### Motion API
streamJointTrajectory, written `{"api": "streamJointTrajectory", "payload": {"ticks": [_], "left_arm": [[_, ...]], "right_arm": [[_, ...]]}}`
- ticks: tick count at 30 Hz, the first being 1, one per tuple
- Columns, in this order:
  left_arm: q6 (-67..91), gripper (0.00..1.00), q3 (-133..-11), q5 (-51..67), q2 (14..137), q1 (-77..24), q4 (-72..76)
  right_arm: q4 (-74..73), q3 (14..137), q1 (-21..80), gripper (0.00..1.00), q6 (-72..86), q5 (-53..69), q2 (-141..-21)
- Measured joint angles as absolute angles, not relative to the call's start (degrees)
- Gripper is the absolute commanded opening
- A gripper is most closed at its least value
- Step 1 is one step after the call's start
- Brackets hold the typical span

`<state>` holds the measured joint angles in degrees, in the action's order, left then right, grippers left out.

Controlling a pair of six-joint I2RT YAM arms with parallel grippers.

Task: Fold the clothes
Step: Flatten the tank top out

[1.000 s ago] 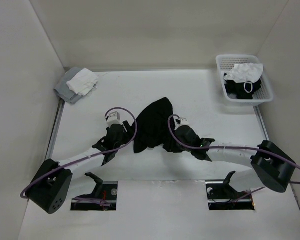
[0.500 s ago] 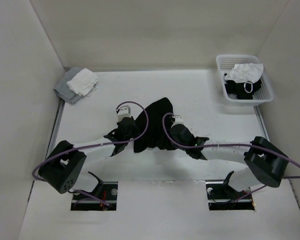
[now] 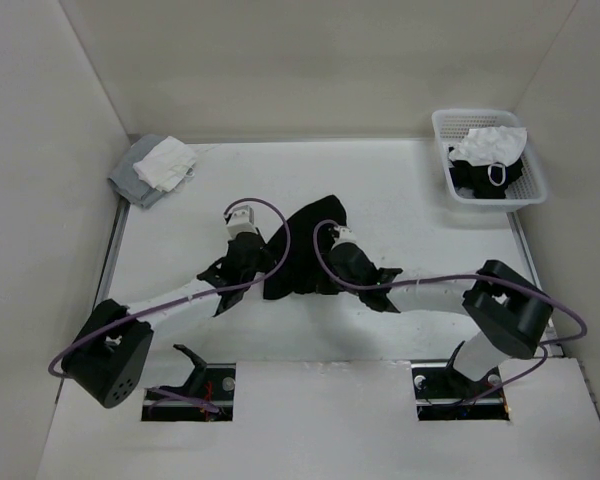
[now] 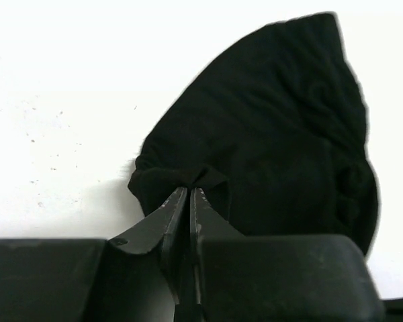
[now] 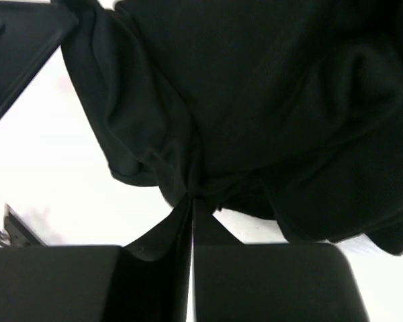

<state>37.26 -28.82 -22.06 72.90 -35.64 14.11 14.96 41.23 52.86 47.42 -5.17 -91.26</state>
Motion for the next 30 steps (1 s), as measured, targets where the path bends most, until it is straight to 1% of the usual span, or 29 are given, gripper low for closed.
{"api": "streamJointTrajectory", "payload": {"ticks": [4, 7, 8, 10, 11, 15, 20, 23, 27, 28, 30], "left_arm": [[37.21, 0.03, -29.15, -21.37, 64.75, -35.38, 10.76], [36.49, 0.03, -32.1, -21.1, 57.21, -35.4, 7.01], [36.38, 0.03, -33.08, -21.06, 55.59, -35.42, 6.55], [36.14, 0.03, -36.84, -21.02, 50.96, -35.7, 5.37], [36.03, 0.03, -39.13, -20.97, 48.71, -36.05, 5.23], [34.89, 0.03, -46.61, -20.53, 44.27, -38.22, 4.99], [33.65, 0.03, -54.68, -19.64, 41.89, -41.12, 5.15], [32.69, 0.03, -57.23, -19.59, 42.13, -41.1, 5.76], [31.44, 0.03, -59.79, -19.53, 47.24, -36.8, 7.77], [31.07, 0.03, -61.52, -19.46, 51.09, -33.41, 8.32], [30.85, 0.03, -65.14, -18.85, 57.04, -29.56, 8.27]], "right_arm": [[12.99, 41.32, 52.42, 0.0, 46.02, -7.66, -83.02], [8.16, 43.4, 51.31, 0.0, 42.5, -11.16, -70.37], [6.92, 44.34, 51.05, 0.0, 41.65, -11.77, -68.47], [4.03, 48.73, 50.41, 0.0, 38.63, -13.96, -61.89], [2.81, 53.12, 50.0, 0.0, 36.51, -15.42, -57.93], [-1.19, 64.75, 50.09, 0.0, 31.14, -17.23, -52.58], [-5.82, 74.13, 52.51, 0.01, 26.98, -17.74, -52.34], [-7.29, 76.84, 50.94, 0.01, 25.78, -16.38, -54.06], [-7.9, 82.32, 42.44, 0.01, 25.1, -10.66, -61.69], [-8.4, 86.96, 38.79, 0.01, 25.04, -7.53, -67.16], [-10.11, 93.93, 34.79, 0.0, 24.99, -4.29, -74.78]]}}
